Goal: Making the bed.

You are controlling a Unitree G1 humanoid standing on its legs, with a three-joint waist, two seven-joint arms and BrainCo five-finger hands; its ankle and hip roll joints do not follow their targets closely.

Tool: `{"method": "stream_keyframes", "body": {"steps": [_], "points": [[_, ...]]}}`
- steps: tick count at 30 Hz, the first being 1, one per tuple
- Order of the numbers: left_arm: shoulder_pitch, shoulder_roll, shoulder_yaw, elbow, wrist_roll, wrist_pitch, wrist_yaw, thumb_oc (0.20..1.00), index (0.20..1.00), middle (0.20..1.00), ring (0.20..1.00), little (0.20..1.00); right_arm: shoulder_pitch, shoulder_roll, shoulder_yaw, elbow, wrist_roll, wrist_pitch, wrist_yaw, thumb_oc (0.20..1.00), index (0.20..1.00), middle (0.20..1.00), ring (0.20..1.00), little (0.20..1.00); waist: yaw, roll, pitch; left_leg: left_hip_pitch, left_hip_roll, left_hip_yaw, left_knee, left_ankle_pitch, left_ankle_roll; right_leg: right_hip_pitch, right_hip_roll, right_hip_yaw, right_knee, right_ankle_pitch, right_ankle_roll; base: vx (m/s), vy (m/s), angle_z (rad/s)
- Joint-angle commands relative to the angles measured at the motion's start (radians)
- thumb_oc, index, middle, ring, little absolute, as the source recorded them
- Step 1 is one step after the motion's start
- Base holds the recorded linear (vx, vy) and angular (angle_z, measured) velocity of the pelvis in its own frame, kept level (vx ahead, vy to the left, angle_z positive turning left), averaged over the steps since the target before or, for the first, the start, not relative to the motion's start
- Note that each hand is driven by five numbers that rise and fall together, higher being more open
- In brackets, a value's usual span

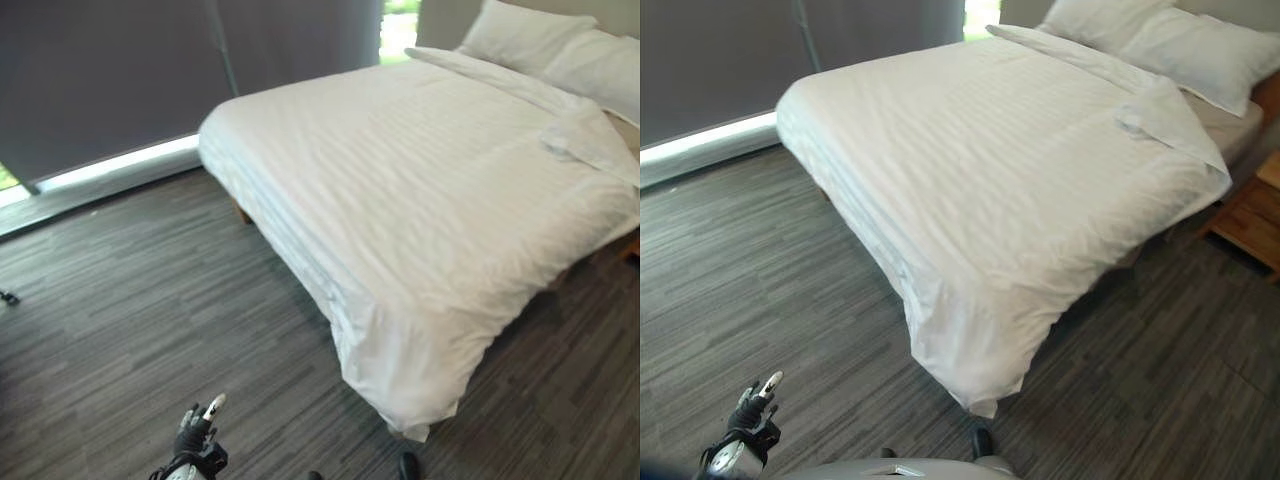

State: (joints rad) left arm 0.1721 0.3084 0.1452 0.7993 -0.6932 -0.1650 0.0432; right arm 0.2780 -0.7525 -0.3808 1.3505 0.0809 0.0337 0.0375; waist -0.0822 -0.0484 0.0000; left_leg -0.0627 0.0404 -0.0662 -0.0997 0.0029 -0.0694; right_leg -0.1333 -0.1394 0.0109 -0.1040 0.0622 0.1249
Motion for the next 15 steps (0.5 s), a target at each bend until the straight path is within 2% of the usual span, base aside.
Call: {"method": "stream_keyframes", "body": {"steps": [1,2,3,4,5,7,8,9,10,11,12,13,14,15], "points": [[-0.047,-0.009,0.086,-0.041,-0.02,-0.061,0.04,1.0,1.0,1.0,1.0,1.0,-0.119,0.009,-0.022,-0.111,0.16,-0.058,-0.083,1.0,1.0,1.0,1.0,1.0,0.008,0.009,0.086,0.066,-0.02,-0.012,0.012,-0.027,0.029,-0.019,-0.069,0.015,0.017,0.138,0.094,-0.04,0.021,-0.22],[-0.036,-0.011,0.103,-0.044,-0.02,-0.065,0.047,1.0,1.0,1.0,1.0,1.0,-0.123,0.012,-0.04,-0.261,0.178,-0.079,-0.117,1.0,1.0,1.0,1.0,1.0,0.003,0.014,0.088,0.063,-0.02,0.003,0.012,-0.029,0.029,-0.032,-0.067,0.025,0.017,0.14,0.096,-0.05,0.034,-0.33],[-0.035,-0.017,0.12,-0.026,-0.022,-0.077,0.062,1.0,1.0,1.0,1.0,1.0,-0.143,0.054,-0.058,-0.543,0.291,-0.152,-0.151,1.0,1.0,1.0,1.0,1.0,-0.006,0.024,0.093,0.059,-0.022,0.028,0.012,-0.03,0.029,-0.052,-0.065,0.041,0.017,0.145,0.102,-0.05,0.034,-0.33],[-0.036,-0.015,0.12,-0.024,-0.022,-0.078,0.061,1.0,1.0,1.0,1.0,1.0,-0.139,0.058,-0.06,-0.55,0.291,-0.149,-0.154,1.0,1.0,1.0,1.0,1.0,-0.004,0.023,0.093,0.06,-0.022,0.029,0.012,-0.031,0.029,-0.052,-0.064,0.043,0.017,0.145,0.102,-0.05,0.038,-0.66],[-0.046,-0.027,0.104,-0.007,-0.036,-0.087,0.075,1.0,1.0,1.0,1.0,1.0,-0.2,0.172,-0.093,-0.74,0.632,-0.274,-0.14,1.0,1.0,1.0,1.0,1.0,-0.007,0.028,0.097,0.062,-0.028,0.044,0.012,-0.034,0.031,-0.062,-0.065,0.055,0.017,0.147,0.104,-0.05,0.015,-0.58],[-0.035,-0.054,0.087,-0.041,-0.076,-0.081,0.071,1.0,1.0,1.0,1.0,1.0,-0.218,0.264,-0.073,-0.916,0.789,-0.325,-0.081,1.0,1.0,1.0,1.0,1.0,-0.007,0.03,0.098,0.055,-0.035,0.044,0.012,-0.021,0.032,-0.068,-0.071,0.057,0.017,0.156,0.103,-0.03,0.012,-0.3],[-0.034,-0.053,0.086,-0.041,-0.076,-0.08,0.072,1.0,1.0,1.0,1.0,1.0,-0.214,0.267,-0.073,-0.921,0.787,-0.324,-0.083,1.0,1.0,1.0,1.0,1.0,-0.006,0.031,0.096,0.06,-0.032,0.044,0.012,-0.031,0.033,-0.063,-0.069,0.055,0.017,0.147,0.104,0.03,0.007,0.02],[-0.026,-0.064,0.073,-0.059,-0.078,-0.076,0.063,1.0,1.0,1.0,1.0,1.0,-0.199,0.293,-0.042,-1.039,0.796,-0.331,-0.044,0.598,0.598,0.598,0.598,0.598,-0.007,0.034,0.095,0.062,-0.034,0.043,0.012,-0.029,0.034,-0.061,-0.07,0.054,0.017,0.148,0.103,0.02,-0.001,0.09],[-0.011,-0.074,0.035,-0.107,-0.067,-0.074,0.038,1.0,1.0,1.0,1.0,1.0,-0.169,0.267,0.034,-1.12,0.744,-0.296,0.015,0.2,0.2,0.2,0.2,0.2,-0.002,0.034,0.095,0.063,-0.035,0.042,0.012,-0.025,0.033,-0.056,-0.074,0.046,0.017,0.149,0.102,-0.02,-0.015,0.1],[-0.002,-0.078,0.014,-0.127,-0.063,-0.072,0.022,1.0,1.0,1.0,1.0,1.0,-0.156,0.24,0.08,-1.148,0.714,-0.269,0.062,0.2,0.2,0.2,0.2,0.2,0.002,0.033,0.095,0.061,-0.036,0.039,0.012,-0.021,0.032,-0.056,-0.076,0.044,0.017,0.151,0.101,-0.02,-0.014,0.1],[0.0,-0.079,0.014,-0.128,-0.063,-0.072,0.022,1.0,1.0,1.0,1.0,1.0,-0.155,0.239,0.081,-1.148,0.714,-0.269,0.063,0.2,0.2,0.2,0.2,0.2,0.001,0.034,0.094,0.061,-0.036,0.038,0.012,-0.021,0.032,-0.055,-0.075,0.043,0.017,0.151,0.101,-0.04,-0.023,0.07],[-0.004,-0.073,-0.018,-0.118,-0.049,-0.071,-0.015,1.0,1.0,1.0,1.0,1.0,-0.146,0.136,0.194,-1.12,0.675,-0.221,0.173,0.2,0.2,0.2,0.2,0.2,0.012,0.029,0.096,0.057,-0.037,0.034,0.012,-0.016,0.031,-0.054,-0.078,0.037,0.017,0.152,0.1,-0.04,-0.024,0.08],[0.0,-0.076,-0.036,-0.123,-0.057,-0.066,-0.039,1.0,1.0,1.0,1.0,1.0,-0.143,0.083,0.284,-1.101,0.685,-0.176,0.257,0.2,0.2,0.2,0.2,0.2,0.023,0.028,0.1,0.059,-0.036,0.031,0.012,-0.014,0.03,-0.05,-0.079,0.032,0.017,0.152,0.099,-0.05,-0.024,0.11],[-0.001,-0.076,-0.035,-0.123,-0.057,-0.066,-0.039,1.0,1.0,1.0,1.0,1.0,-0.144,0.083,0.285,-1.1,0.685,-0.176,0.257,0.2,0.2,0.2,0.2,0.2,0.022,0.027,0.098,0.055,-0.037,0.031,0.012,-0.012,0.03,-0.053,-0.08,0.033,0.017,0.153,0.099,-0.03,-0.018,0.09]]}}
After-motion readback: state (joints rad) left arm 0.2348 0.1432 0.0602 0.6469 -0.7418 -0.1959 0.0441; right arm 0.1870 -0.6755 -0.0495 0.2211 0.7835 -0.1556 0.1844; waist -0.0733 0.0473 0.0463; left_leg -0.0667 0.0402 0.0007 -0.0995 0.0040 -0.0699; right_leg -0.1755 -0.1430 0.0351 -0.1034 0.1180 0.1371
